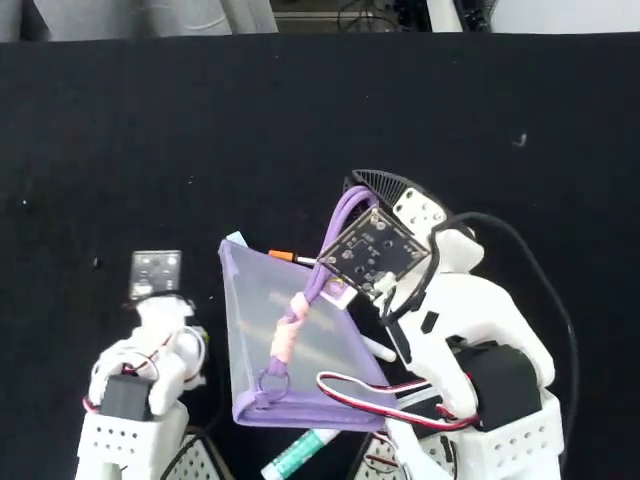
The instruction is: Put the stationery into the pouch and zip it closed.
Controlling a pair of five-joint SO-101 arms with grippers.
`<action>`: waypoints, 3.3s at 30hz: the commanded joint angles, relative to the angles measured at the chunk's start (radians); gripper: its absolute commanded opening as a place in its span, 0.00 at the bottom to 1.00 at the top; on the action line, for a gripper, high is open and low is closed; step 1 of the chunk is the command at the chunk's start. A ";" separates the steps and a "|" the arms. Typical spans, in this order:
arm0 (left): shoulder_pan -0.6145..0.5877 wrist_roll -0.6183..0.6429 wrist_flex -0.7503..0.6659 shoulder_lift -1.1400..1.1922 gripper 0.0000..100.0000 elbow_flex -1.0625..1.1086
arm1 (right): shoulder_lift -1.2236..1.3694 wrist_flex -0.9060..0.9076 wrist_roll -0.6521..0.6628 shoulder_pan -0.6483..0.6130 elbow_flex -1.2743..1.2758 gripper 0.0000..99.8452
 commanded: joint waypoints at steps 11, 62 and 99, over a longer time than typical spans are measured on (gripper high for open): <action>0.127 0.002 -0.002 -0.003 0.03 -0.021 | -0.019 0.026 0.063 0.094 -0.012 0.01; 0.513 -0.609 0.473 -0.009 0.28 -1.236 | -0.013 0.025 0.063 0.101 -0.027 0.01; 0.783 -0.994 0.365 -0.003 0.24 -0.912 | -0.012 0.023 0.063 0.095 -0.021 0.01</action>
